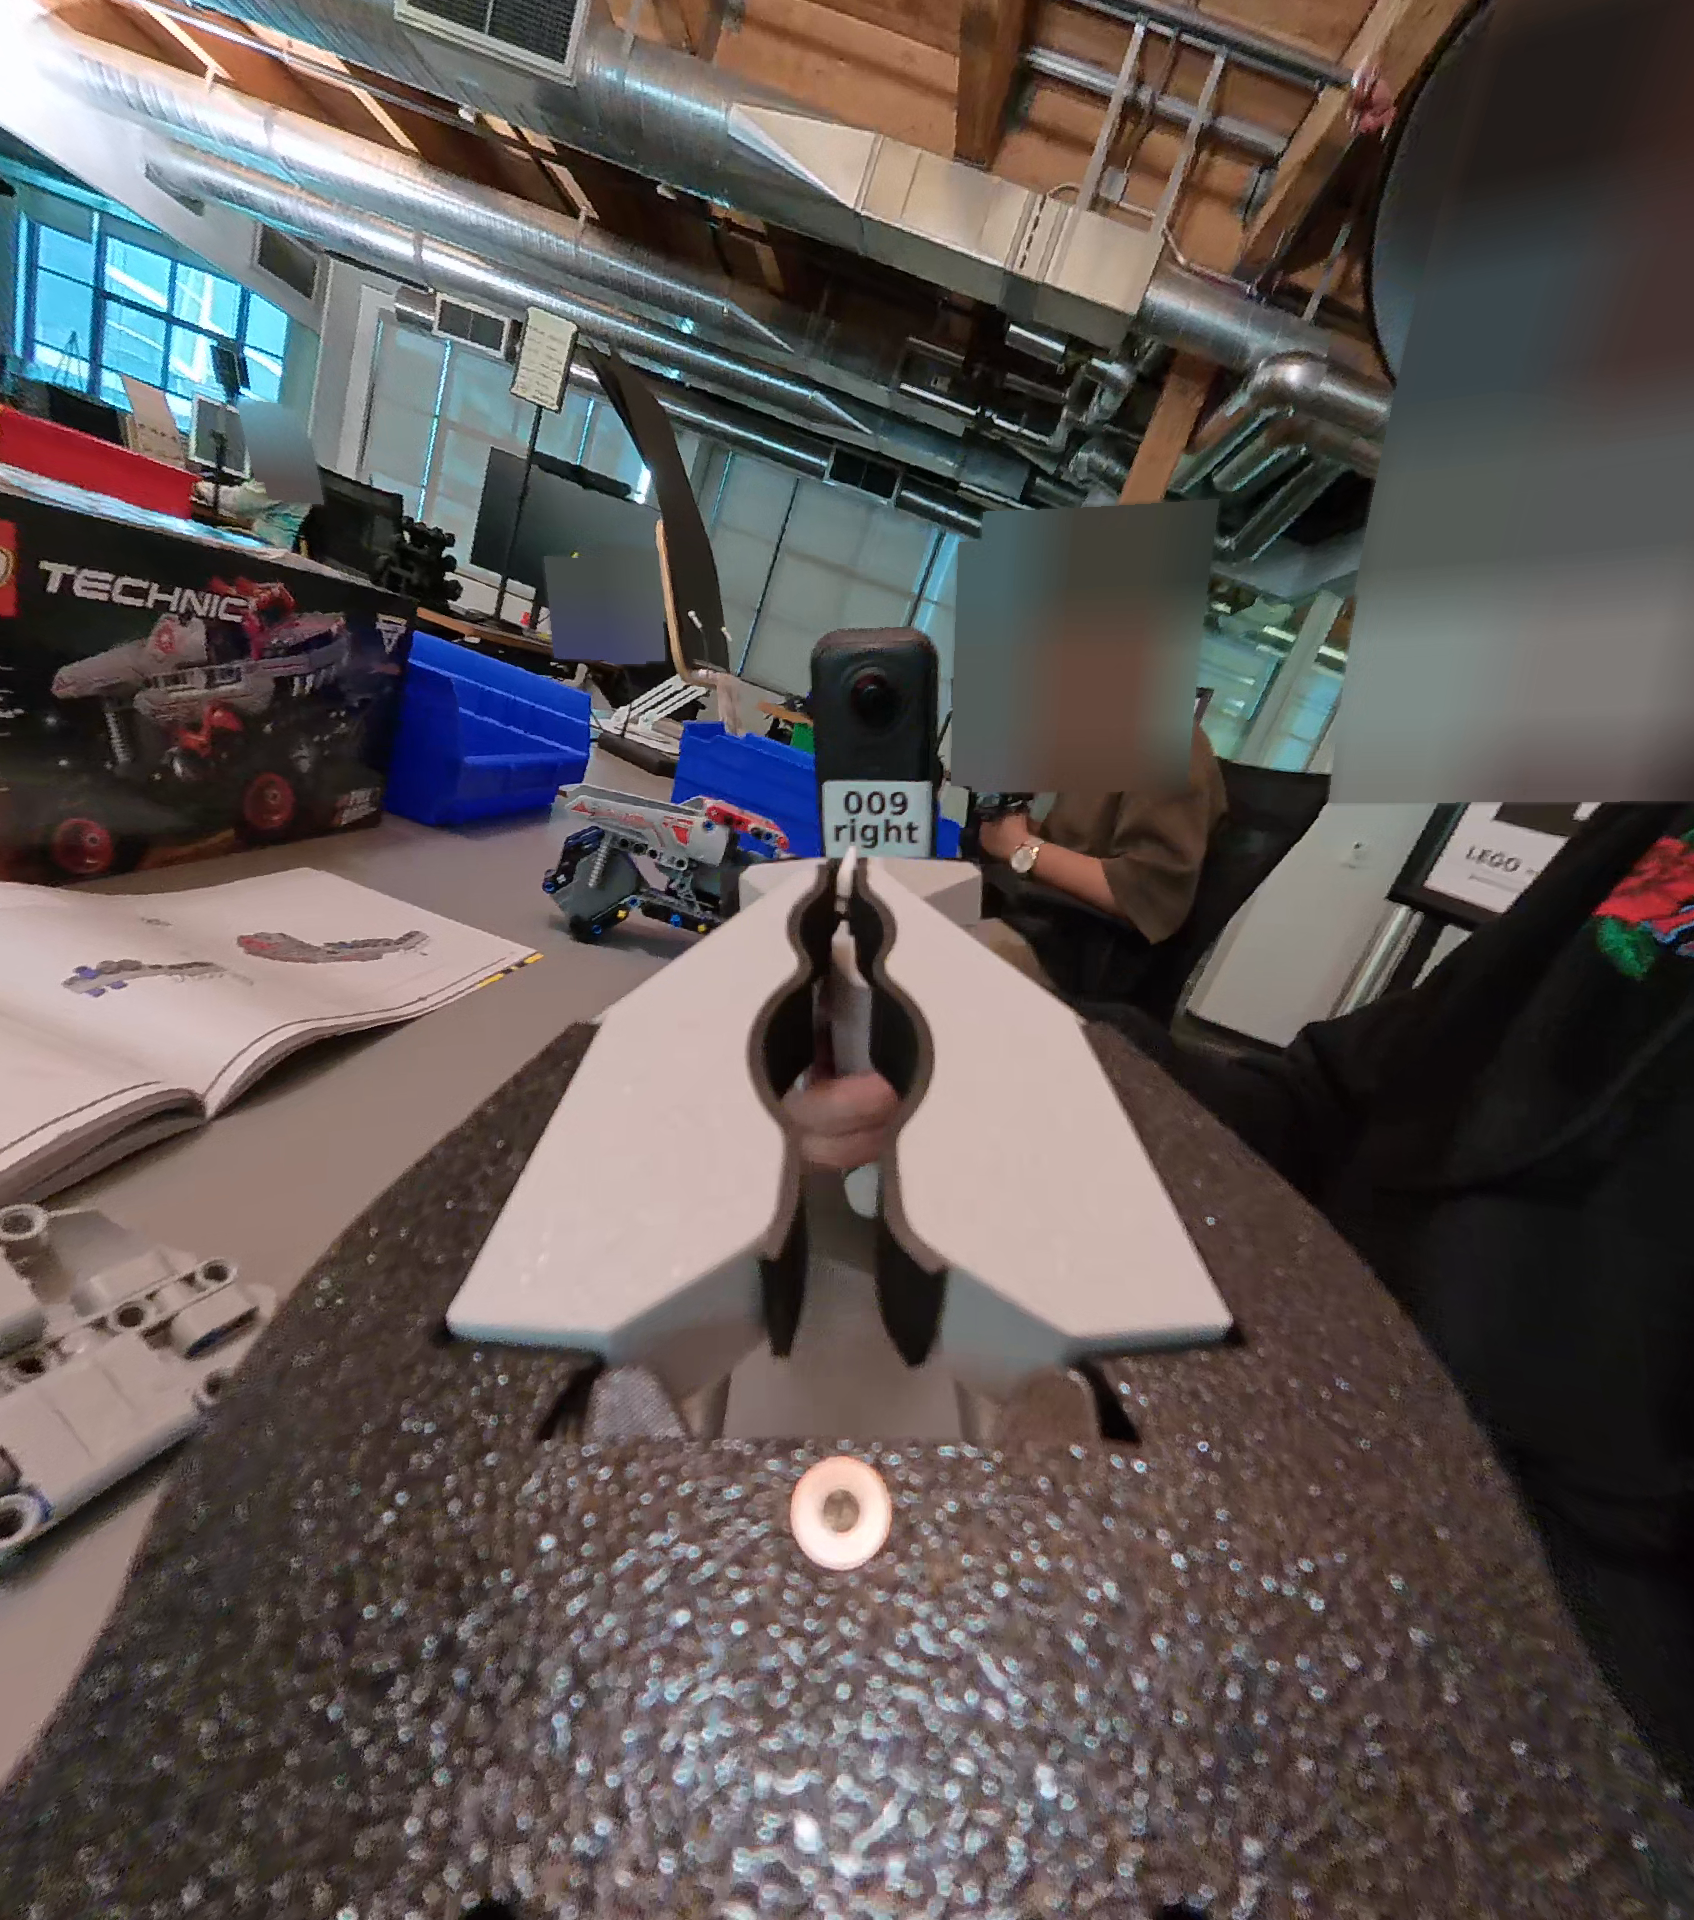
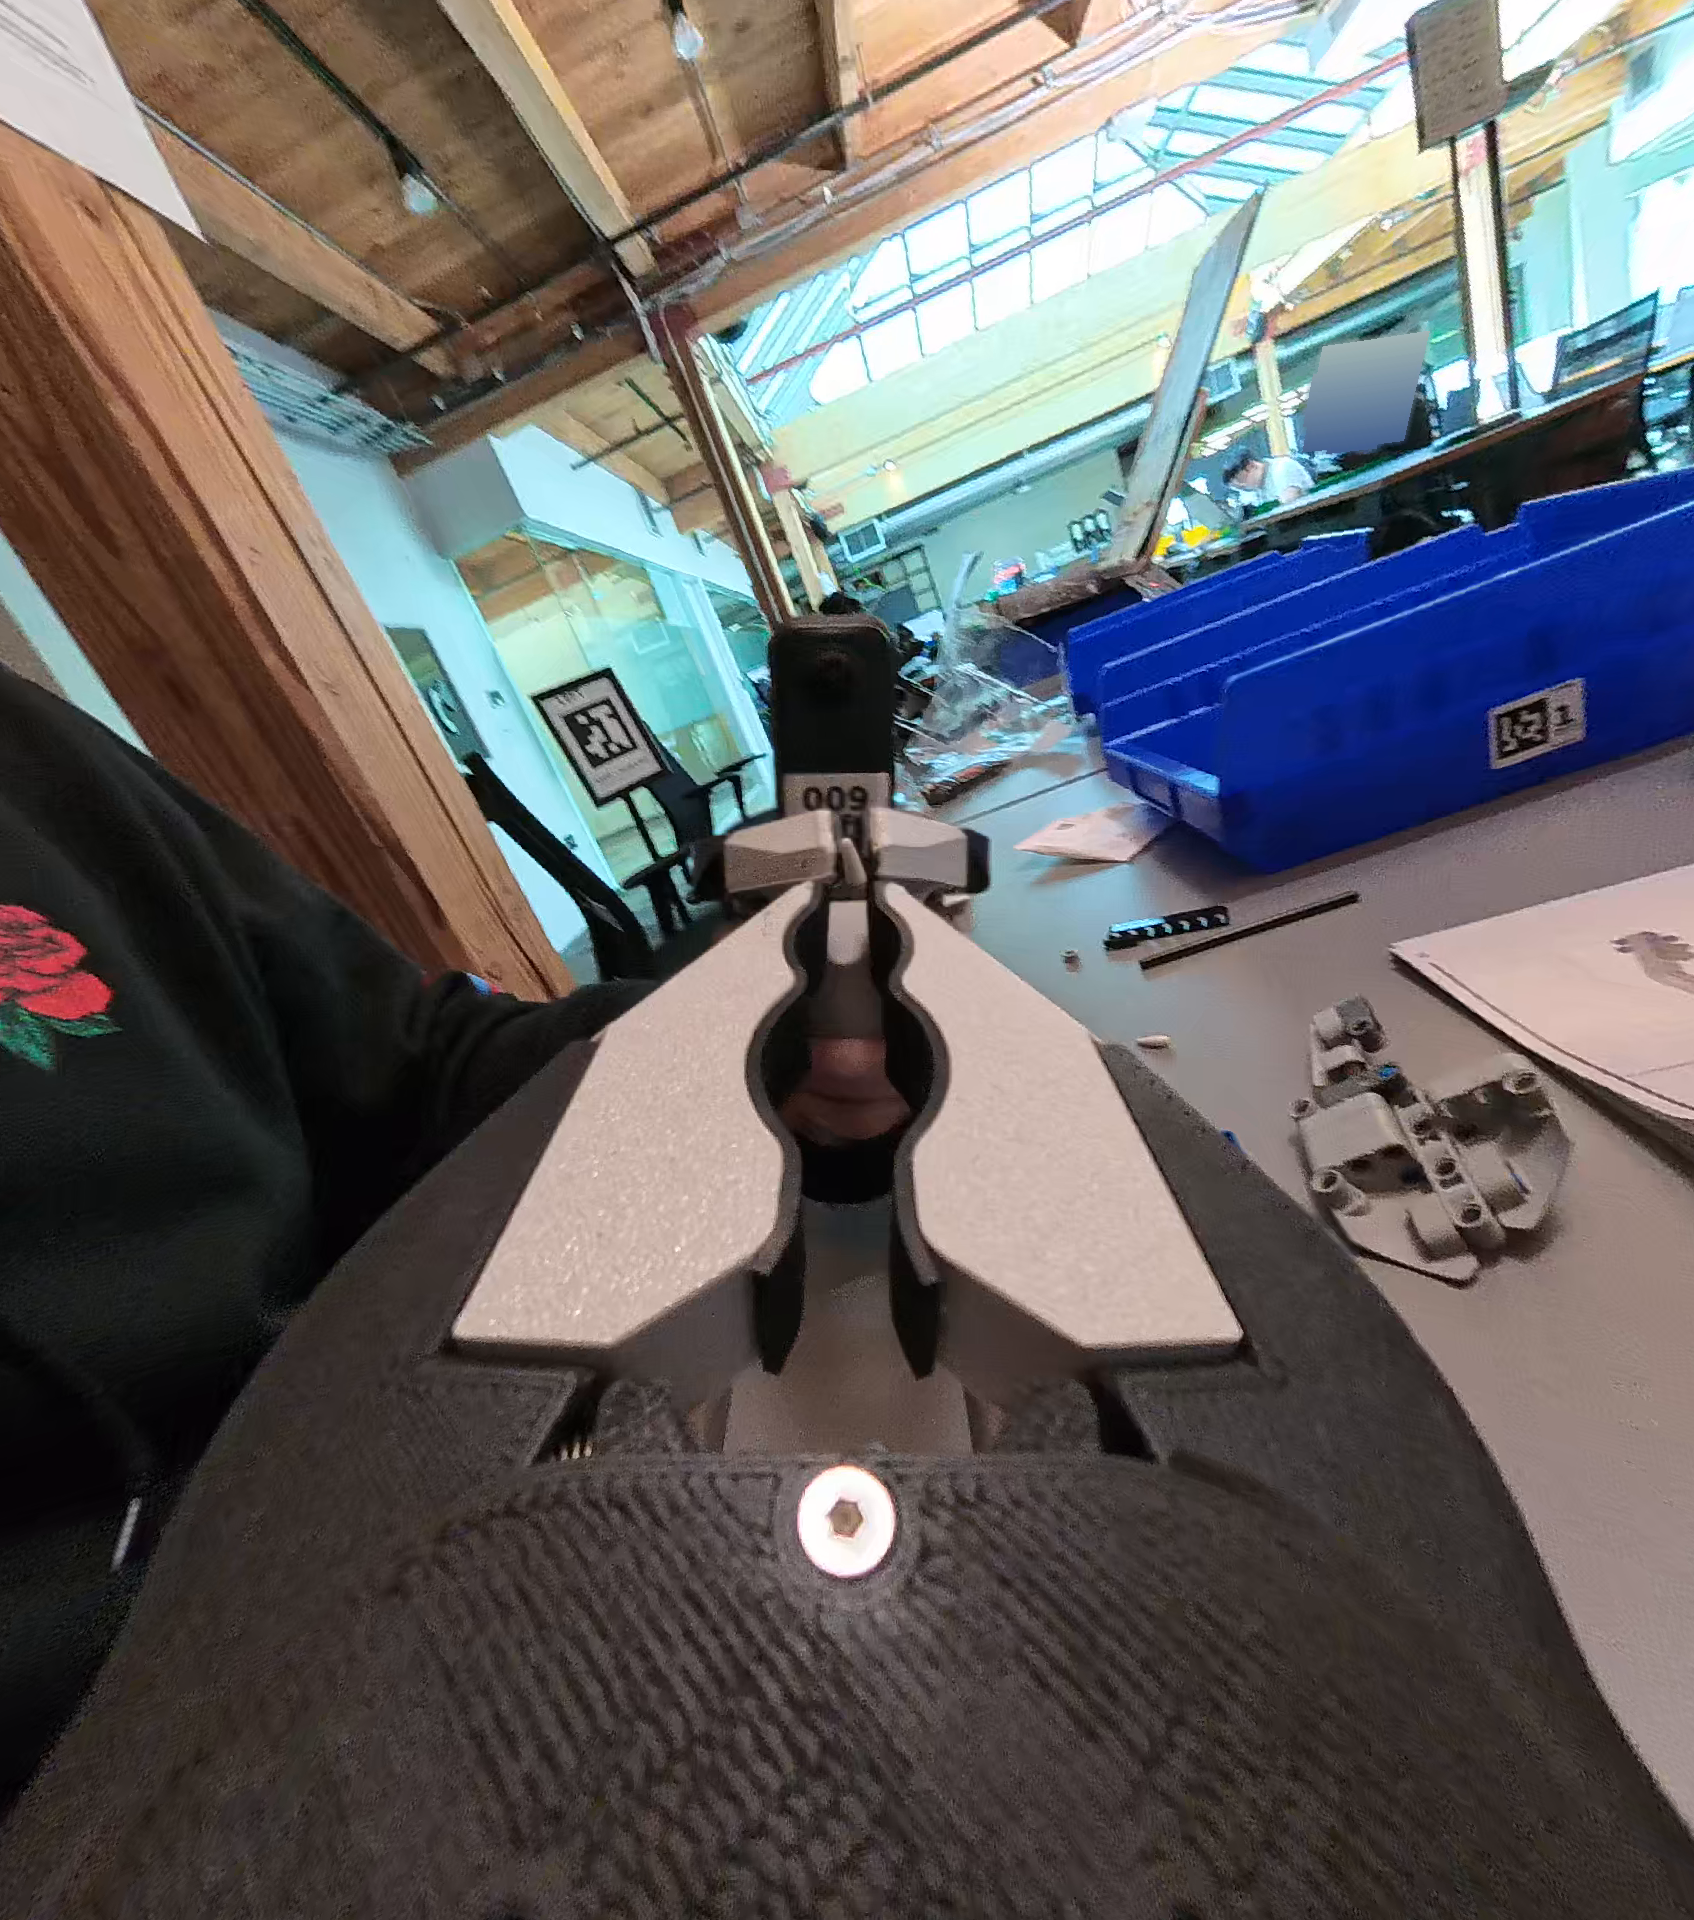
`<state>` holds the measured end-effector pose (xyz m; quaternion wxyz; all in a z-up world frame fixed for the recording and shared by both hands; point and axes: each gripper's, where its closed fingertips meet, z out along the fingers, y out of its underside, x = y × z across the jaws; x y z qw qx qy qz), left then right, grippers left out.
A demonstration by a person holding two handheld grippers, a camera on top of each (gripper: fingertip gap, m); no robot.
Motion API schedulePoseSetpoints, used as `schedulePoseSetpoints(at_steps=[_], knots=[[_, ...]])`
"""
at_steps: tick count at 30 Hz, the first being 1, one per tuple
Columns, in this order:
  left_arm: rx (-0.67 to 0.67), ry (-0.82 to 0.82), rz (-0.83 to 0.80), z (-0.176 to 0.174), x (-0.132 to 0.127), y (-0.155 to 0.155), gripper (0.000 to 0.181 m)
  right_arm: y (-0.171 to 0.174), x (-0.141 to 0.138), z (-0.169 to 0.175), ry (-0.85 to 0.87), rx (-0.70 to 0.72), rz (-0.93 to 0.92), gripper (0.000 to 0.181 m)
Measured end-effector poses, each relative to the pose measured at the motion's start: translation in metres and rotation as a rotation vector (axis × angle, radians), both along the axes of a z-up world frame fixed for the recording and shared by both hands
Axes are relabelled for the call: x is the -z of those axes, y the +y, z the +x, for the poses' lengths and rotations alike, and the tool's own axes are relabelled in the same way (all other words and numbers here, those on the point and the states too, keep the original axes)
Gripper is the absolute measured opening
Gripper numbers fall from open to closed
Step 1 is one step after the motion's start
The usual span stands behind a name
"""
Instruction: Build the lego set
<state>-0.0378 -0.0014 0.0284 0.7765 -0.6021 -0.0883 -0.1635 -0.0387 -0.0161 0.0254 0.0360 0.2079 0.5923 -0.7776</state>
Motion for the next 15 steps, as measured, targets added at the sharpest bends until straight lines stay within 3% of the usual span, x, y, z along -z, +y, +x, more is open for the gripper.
schedulePoseSetpoints(at_steps=[7, 11, 15], knots=[[-0.126, 0.096, -0.122, -0.013, 0.013, 0.000, 0.000, 0.000, 0.015, -0.012, 0.158, 0.196, 0.239, 0.000], [-0.247, 0.115, -0.159, -0.025, 0.011, -0.004, 0.001, 0.013, 0.029, -0.033, 0.347, 0.487, 0.552, 0.000], [-0.338, 0.015, -0.307, -0.033, 0.028, -0.001, 0.020, 0.028, 0.028, -0.044, 0.595, 0.755, 0.816, 0.001]])
